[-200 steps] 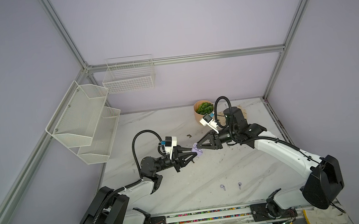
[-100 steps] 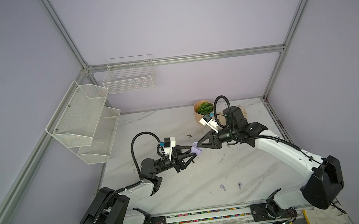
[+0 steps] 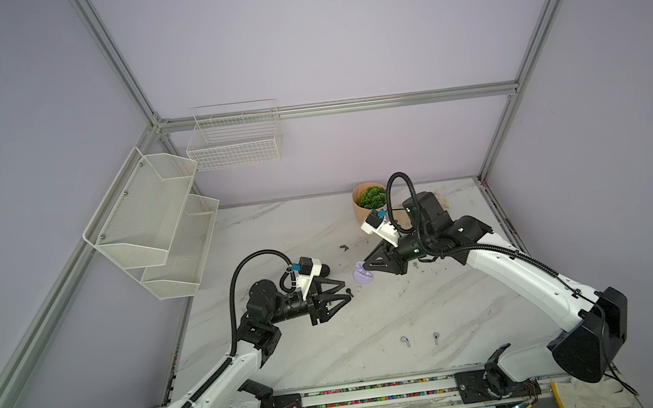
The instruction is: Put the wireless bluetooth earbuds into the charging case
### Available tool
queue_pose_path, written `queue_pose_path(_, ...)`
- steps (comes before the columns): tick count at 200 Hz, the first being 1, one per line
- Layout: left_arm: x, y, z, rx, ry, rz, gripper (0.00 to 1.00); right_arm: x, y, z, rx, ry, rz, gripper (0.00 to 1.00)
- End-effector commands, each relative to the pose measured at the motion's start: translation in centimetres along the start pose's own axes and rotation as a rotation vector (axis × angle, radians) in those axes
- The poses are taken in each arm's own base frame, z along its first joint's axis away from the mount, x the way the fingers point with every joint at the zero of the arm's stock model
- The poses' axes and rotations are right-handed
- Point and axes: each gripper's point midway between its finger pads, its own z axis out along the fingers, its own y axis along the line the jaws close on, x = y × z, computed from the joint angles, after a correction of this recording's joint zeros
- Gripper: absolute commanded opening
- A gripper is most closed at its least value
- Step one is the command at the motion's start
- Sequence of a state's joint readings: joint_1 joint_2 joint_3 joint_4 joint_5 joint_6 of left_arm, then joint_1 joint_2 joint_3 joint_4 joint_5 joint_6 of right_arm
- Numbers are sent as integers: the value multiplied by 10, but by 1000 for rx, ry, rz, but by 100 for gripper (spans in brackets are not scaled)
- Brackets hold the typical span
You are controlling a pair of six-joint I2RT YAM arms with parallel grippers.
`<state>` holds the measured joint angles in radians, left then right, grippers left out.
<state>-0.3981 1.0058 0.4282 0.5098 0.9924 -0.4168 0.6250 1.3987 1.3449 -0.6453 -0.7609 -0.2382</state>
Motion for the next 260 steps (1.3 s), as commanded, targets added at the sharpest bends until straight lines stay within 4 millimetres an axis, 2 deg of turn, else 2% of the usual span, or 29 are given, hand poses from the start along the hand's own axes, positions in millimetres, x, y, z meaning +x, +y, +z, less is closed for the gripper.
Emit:
queue_pose_path(1, -20, -17, 7, 155, 64, 55, 53, 3, 11, -4, 20, 57, -100, 11)
queue_pose_path(33, -32, -22, 11, 239, 54, 85, 50, -2, 24, -1, 16, 91, -139, 11)
queue_pose_path(88, -39, -32, -4, 136, -39, 278, 51, 1, 25, 2, 10, 109, -128, 11)
queue_pose_path(110, -46, -29, -7, 77, -76, 331, 50, 1, 25, 5, -6, 113, -126, 10)
queue_pose_path(181, -37, -17, 4, 123, -25, 231, 53, -8, 34, 5, -37, 94, -149, 9)
queue_pose_path(218, -47, -18, 5, 130, -39, 253, 52, -15, 34, 4, -34, 76, -156, 9)
queue_pose_path(260, -48, -21, 6, 157, -38, 249, 48, -19, 33, 8, -39, 76, -162, 8)
